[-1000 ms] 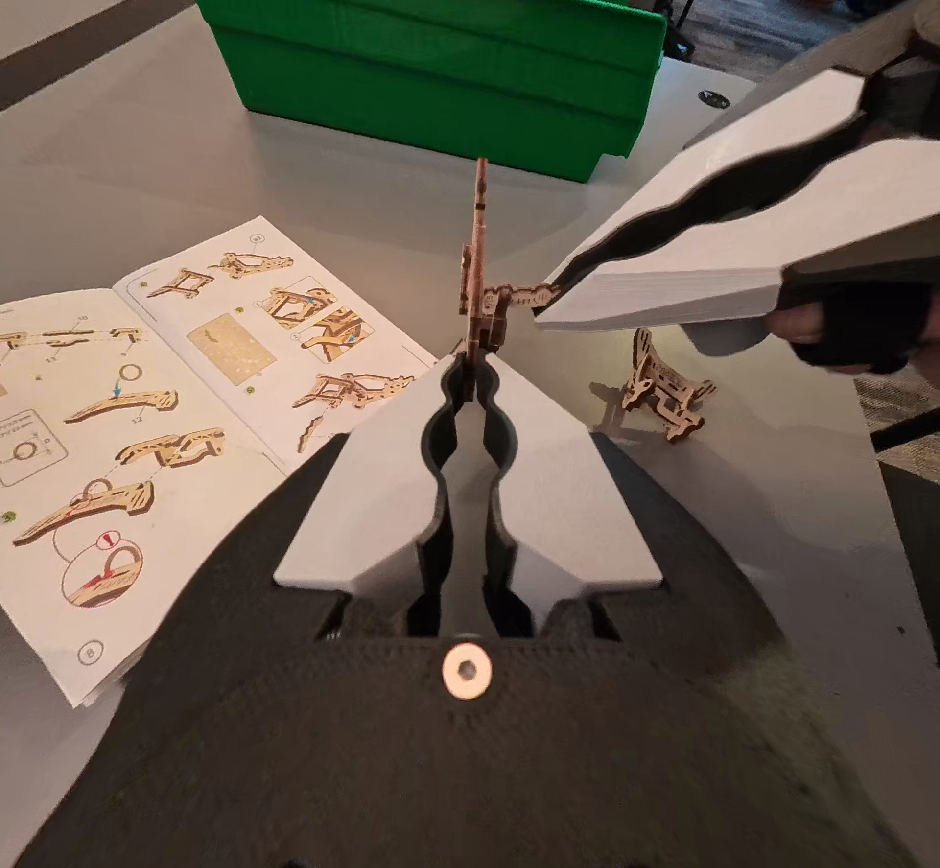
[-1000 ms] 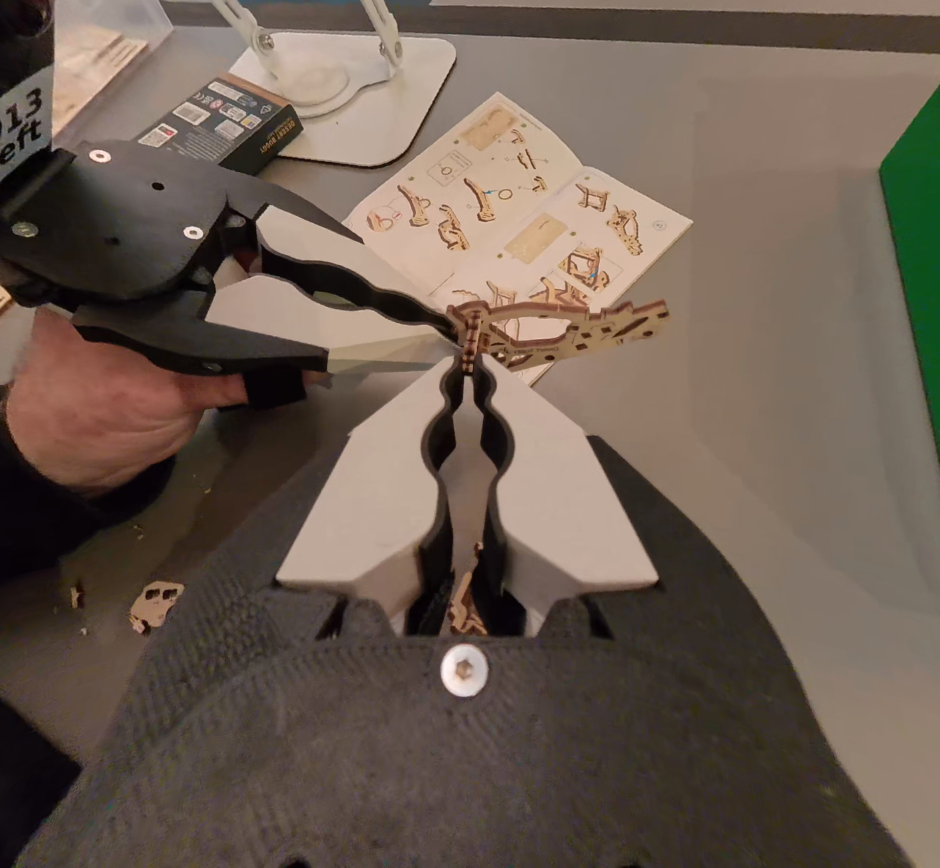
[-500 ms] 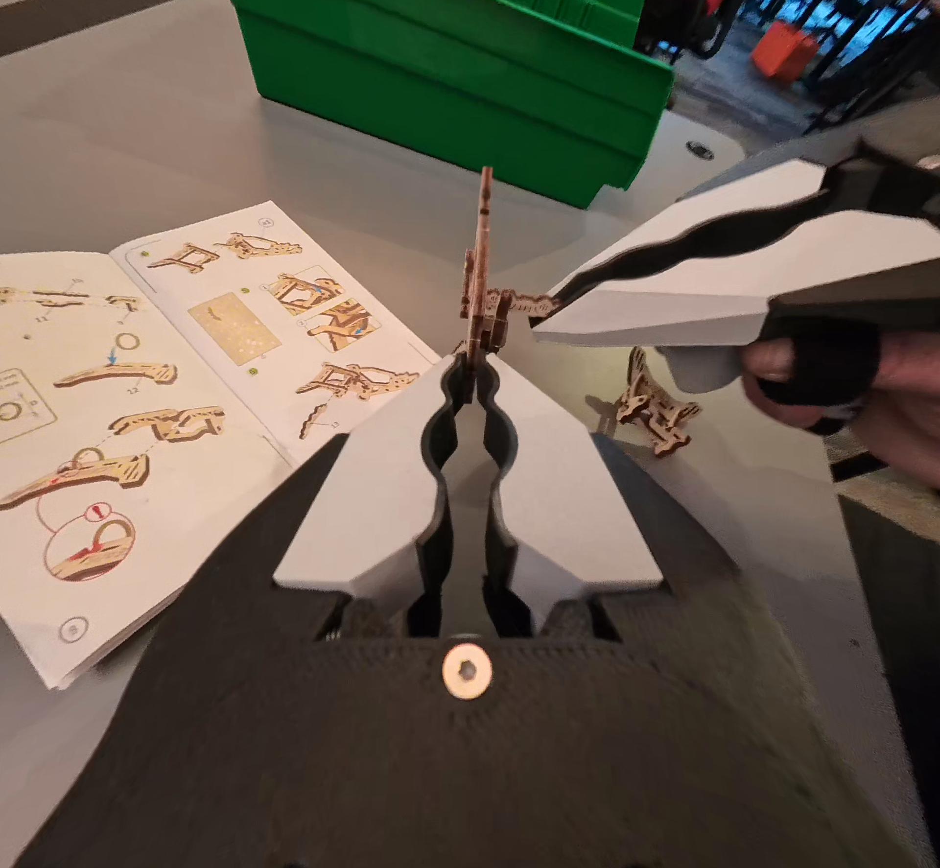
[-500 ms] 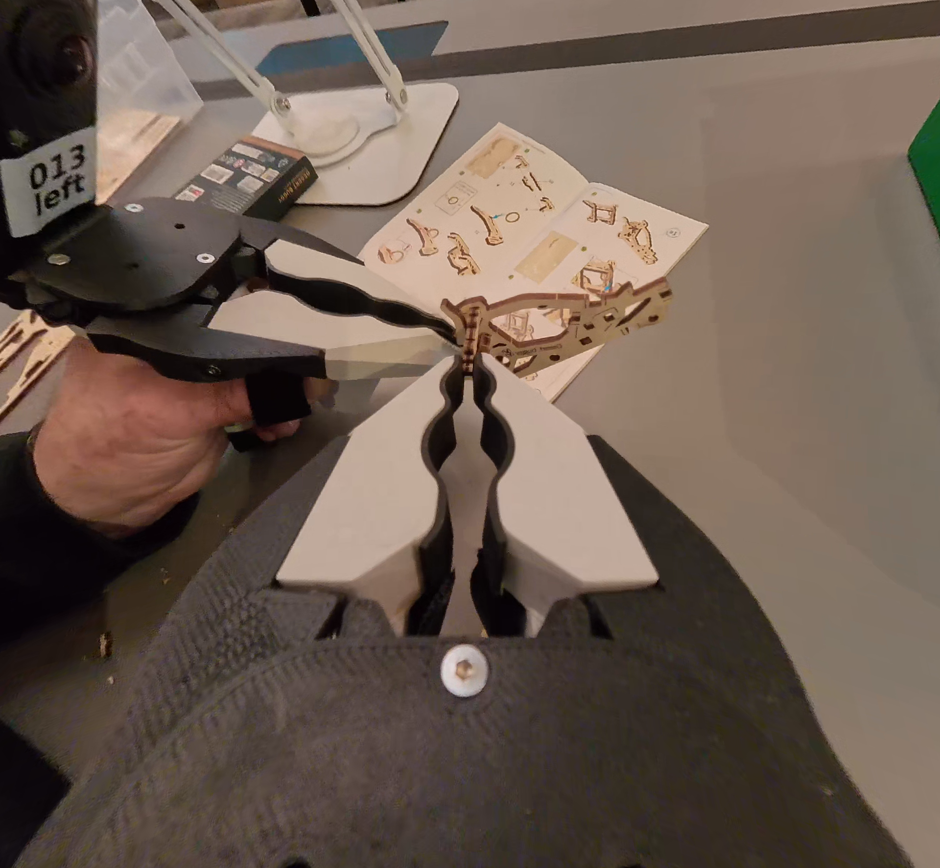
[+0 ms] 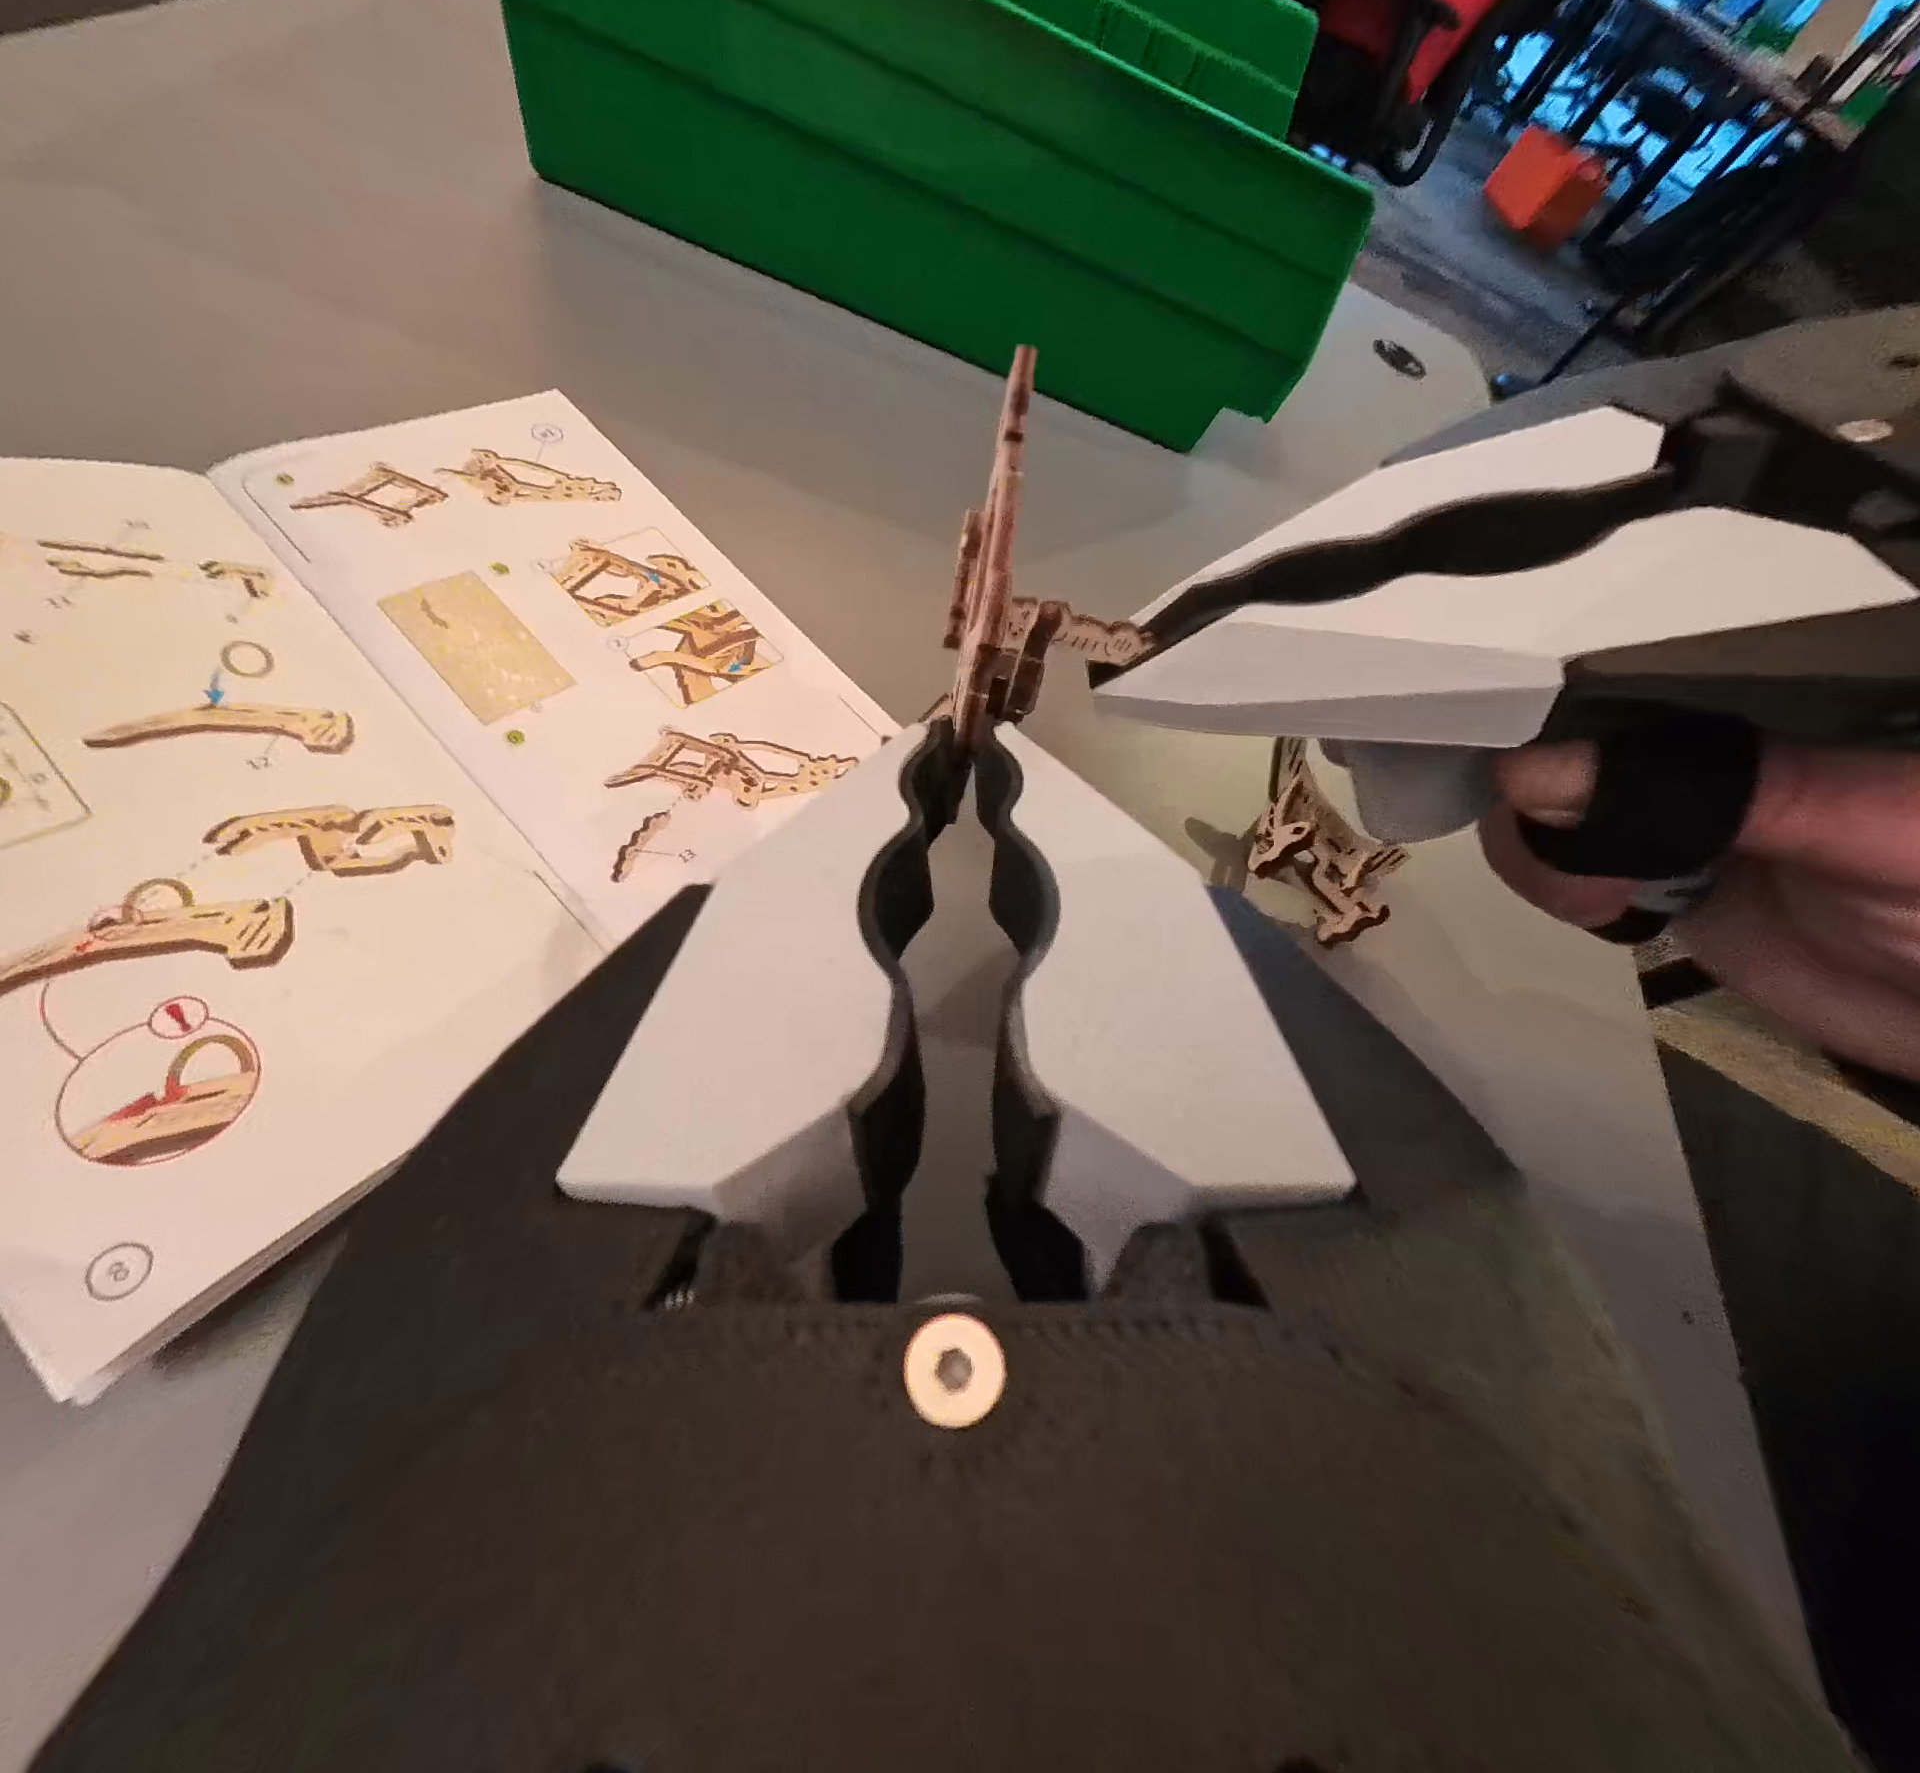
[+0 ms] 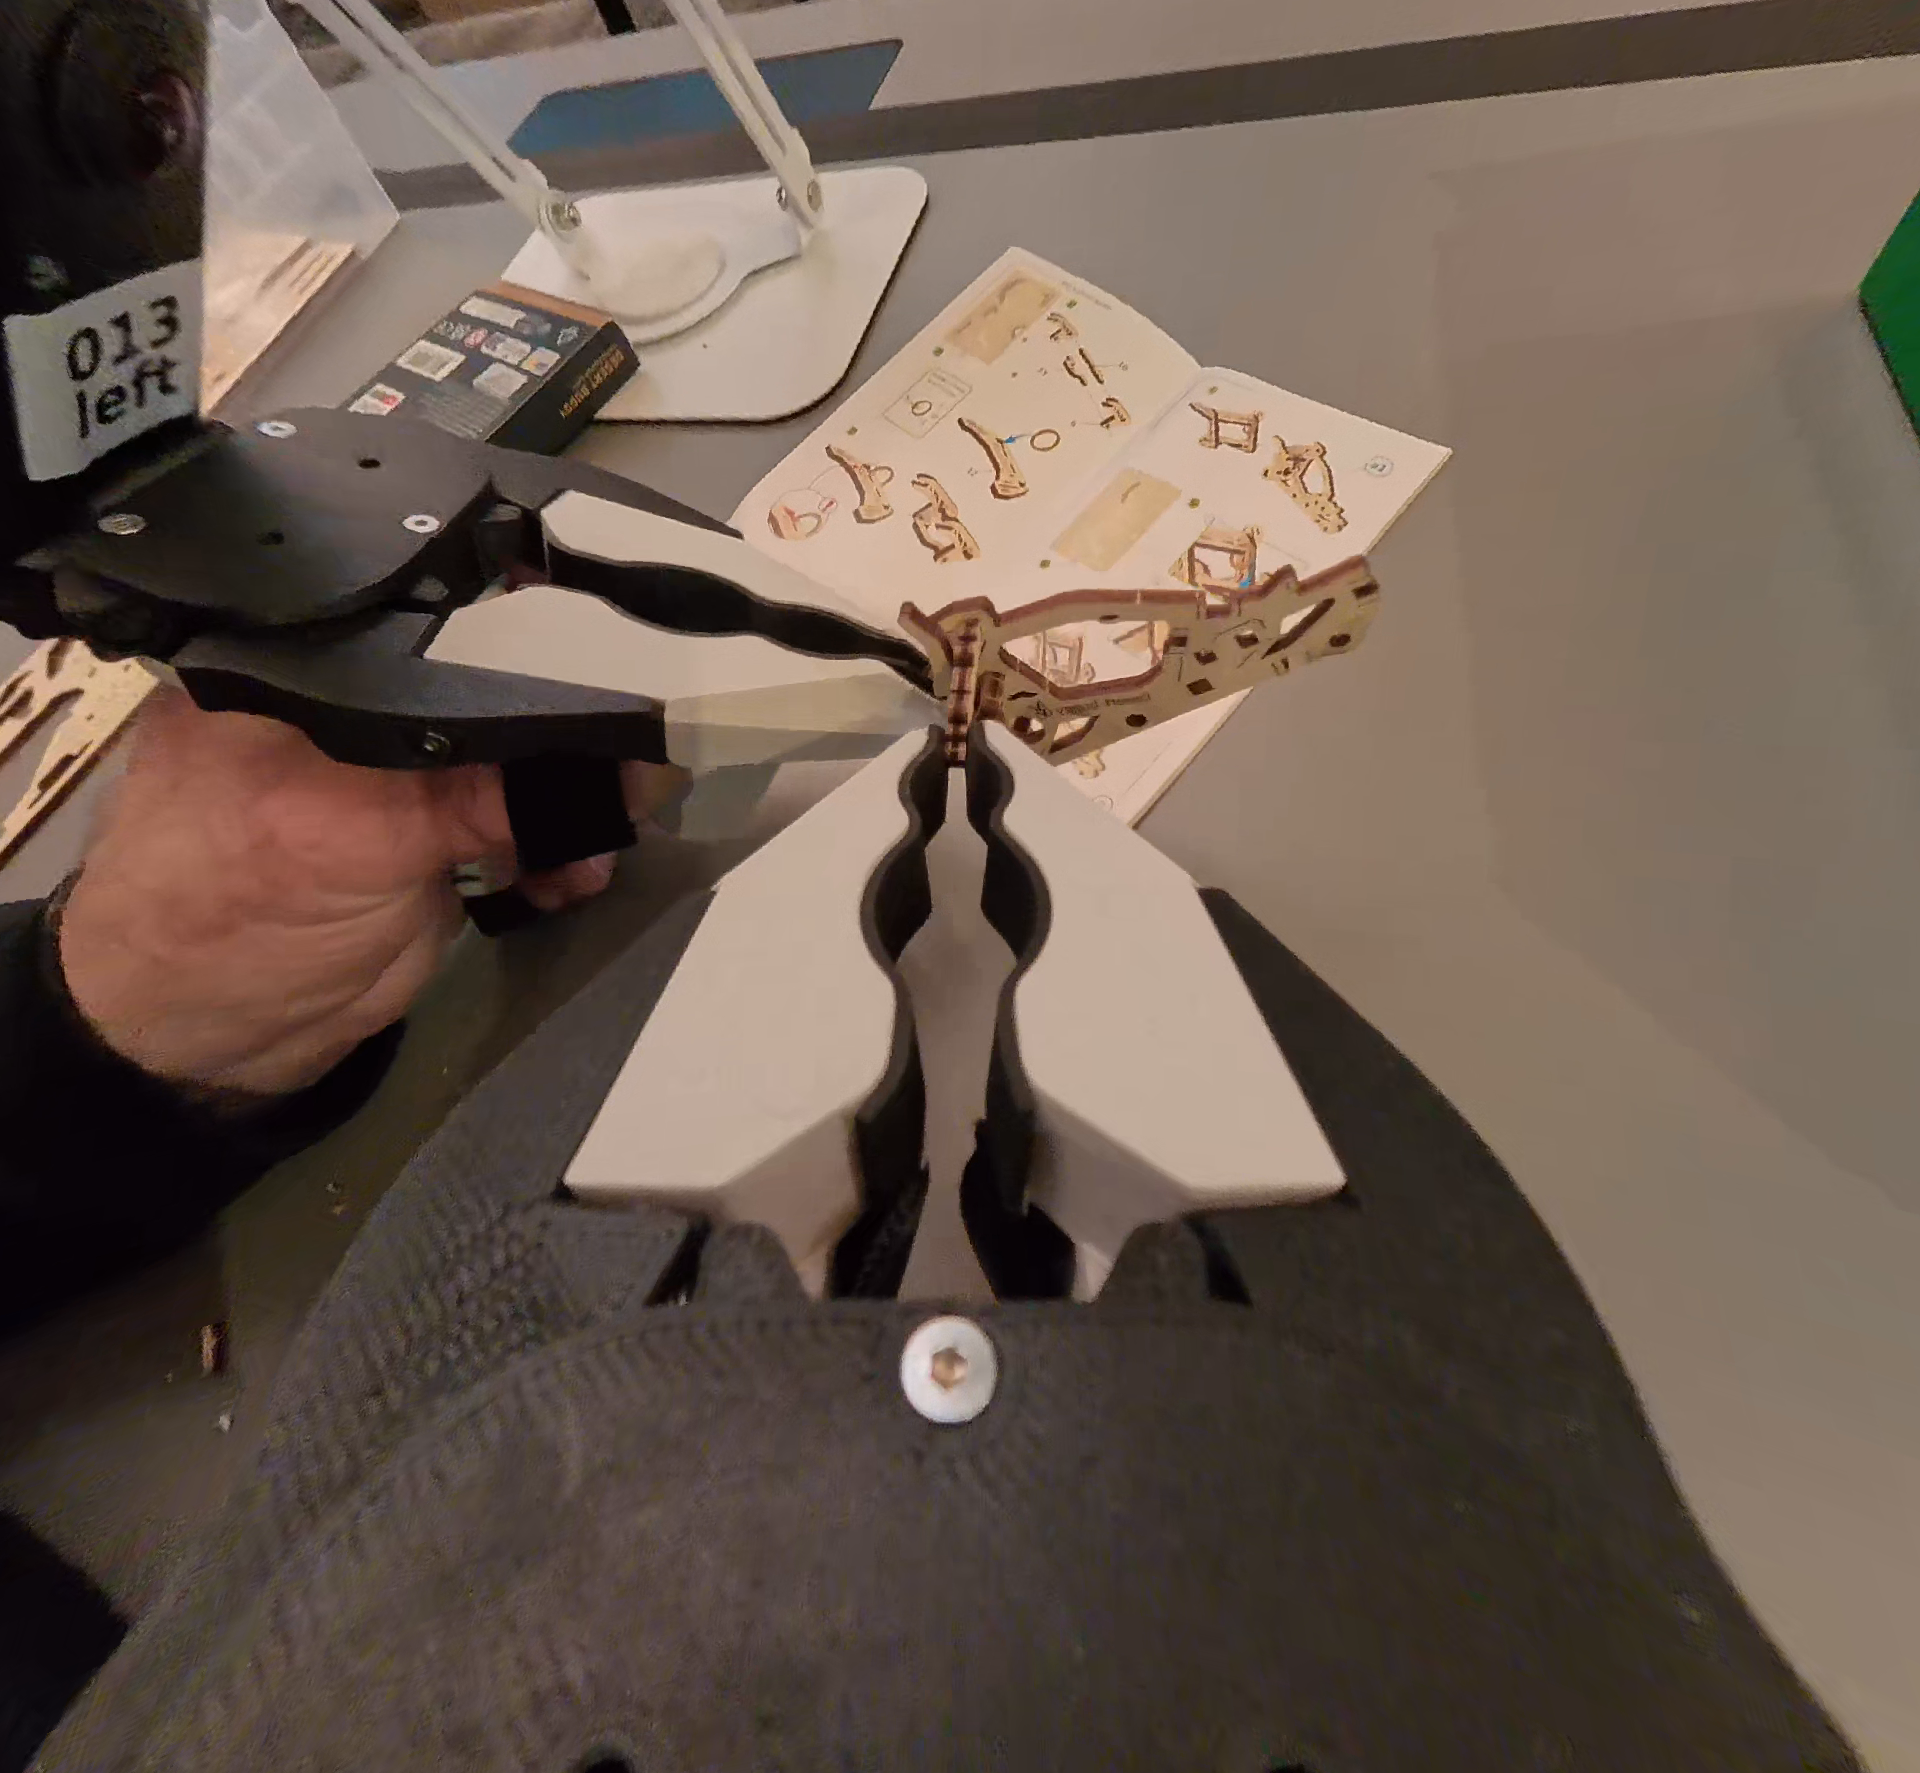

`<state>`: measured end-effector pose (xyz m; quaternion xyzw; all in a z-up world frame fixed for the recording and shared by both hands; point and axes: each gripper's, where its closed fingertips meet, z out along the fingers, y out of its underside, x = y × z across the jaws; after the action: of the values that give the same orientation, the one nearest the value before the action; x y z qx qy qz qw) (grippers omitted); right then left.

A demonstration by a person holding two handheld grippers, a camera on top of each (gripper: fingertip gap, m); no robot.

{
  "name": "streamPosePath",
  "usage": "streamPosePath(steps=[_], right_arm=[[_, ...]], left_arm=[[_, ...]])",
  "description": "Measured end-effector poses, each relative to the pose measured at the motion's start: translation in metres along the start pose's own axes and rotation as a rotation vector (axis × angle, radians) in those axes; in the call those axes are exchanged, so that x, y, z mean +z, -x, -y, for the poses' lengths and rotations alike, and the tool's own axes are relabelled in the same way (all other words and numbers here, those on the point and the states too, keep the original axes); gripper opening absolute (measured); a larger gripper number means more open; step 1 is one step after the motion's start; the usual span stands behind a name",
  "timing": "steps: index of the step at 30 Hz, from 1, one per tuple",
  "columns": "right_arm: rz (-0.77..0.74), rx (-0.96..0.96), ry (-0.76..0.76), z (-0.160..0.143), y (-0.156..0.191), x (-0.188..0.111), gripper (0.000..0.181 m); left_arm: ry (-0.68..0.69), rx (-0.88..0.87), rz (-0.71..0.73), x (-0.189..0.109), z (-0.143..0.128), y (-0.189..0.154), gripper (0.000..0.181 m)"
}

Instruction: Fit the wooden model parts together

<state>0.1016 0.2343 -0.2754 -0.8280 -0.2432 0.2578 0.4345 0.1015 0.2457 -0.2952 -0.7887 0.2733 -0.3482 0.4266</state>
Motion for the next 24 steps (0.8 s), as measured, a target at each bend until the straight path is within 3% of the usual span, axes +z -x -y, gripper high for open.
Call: streamPosePath(steps=[10, 16, 22, 24], right_arm=[[-0.046, -0.148, 0.094, 0.001, 0.001, -0.005, 0.001], [0.046, -0.109, 0.293, -0.006, -0.003, -0.013, 0.001], [0.001, -0.068, 0.084, 0.0, 0.004, -0.006, 0.001], [0.018, -0.104, 0.105, -0.015, 0.015, 0.001, 0.001]], left_arm=[[-0.006, -0.001, -0.008, 0.001, 0.001, -0.001, 0.002], [0.03, 0.153, 0.048, 0.002, -0.001, -0.003, 0.002], [-0.029, 0.013, -0.037, 0.0, 0.005, -0.005, 0.002], [-0.064, -0.088, -0.062, -0.004, 0.009, 0.003, 0.001]])
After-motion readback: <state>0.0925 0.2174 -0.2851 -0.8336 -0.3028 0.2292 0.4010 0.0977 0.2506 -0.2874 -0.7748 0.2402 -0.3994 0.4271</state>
